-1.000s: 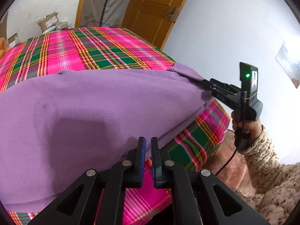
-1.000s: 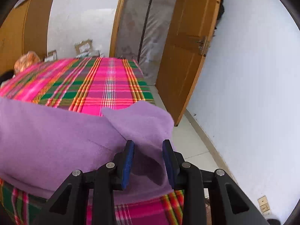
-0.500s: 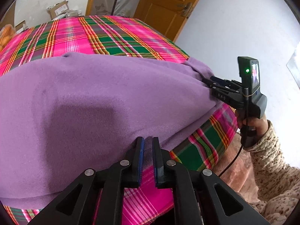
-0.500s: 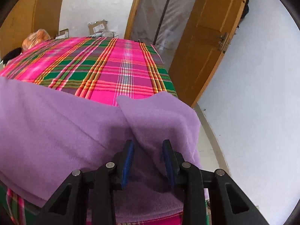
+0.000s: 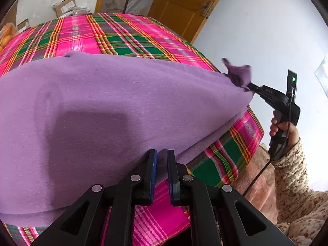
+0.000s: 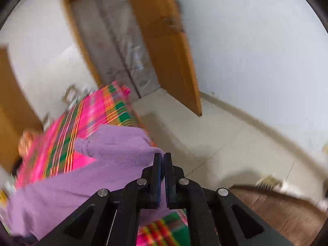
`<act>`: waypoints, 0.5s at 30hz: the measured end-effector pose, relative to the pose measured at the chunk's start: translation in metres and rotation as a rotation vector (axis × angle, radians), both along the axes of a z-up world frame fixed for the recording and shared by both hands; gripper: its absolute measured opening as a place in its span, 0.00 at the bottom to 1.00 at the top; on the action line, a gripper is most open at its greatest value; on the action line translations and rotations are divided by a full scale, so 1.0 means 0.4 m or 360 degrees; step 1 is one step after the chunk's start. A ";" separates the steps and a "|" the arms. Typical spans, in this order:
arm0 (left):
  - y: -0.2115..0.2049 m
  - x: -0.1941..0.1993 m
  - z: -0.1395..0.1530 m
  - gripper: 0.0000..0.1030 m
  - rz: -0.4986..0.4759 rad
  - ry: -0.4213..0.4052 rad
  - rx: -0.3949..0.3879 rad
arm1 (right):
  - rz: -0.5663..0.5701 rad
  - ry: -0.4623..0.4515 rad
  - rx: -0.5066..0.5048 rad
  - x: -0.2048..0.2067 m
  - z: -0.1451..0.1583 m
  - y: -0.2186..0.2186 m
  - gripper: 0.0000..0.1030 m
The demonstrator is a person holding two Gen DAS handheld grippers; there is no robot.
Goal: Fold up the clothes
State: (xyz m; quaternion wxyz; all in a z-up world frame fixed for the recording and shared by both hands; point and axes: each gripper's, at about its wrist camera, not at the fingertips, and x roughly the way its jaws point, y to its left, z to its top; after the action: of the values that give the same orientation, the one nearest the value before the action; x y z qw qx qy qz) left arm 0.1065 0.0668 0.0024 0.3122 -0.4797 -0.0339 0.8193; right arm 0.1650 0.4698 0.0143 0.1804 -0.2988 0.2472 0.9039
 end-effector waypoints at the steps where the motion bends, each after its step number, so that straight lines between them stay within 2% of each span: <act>1: 0.001 0.000 0.000 0.09 0.0000 -0.0002 0.0001 | -0.0042 0.0023 -0.0077 0.020 -0.013 0.022 0.03; 2: 0.003 0.000 0.001 0.09 -0.0001 -0.0004 0.0001 | -0.0094 0.0046 -0.0166 0.041 -0.030 0.044 0.03; 5: 0.009 0.001 0.001 0.09 -0.0007 -0.0009 -0.0003 | -0.0177 0.0053 -0.0303 0.077 -0.063 0.082 0.03; 12: 0.015 0.004 0.000 0.09 -0.0024 -0.0017 0.0004 | -0.0267 0.0111 -0.0423 0.140 -0.096 0.121 0.03; 15: 0.013 0.002 -0.001 0.09 -0.0019 -0.0027 0.0017 | -0.0202 0.0158 -0.0614 0.137 -0.122 0.130 0.04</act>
State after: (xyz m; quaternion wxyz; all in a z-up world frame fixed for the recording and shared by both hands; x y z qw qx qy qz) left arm 0.1075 0.0721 0.0021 0.3194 -0.4853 -0.0380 0.8130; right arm 0.2199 0.5219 -0.0346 0.1641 -0.2668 0.4427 0.8402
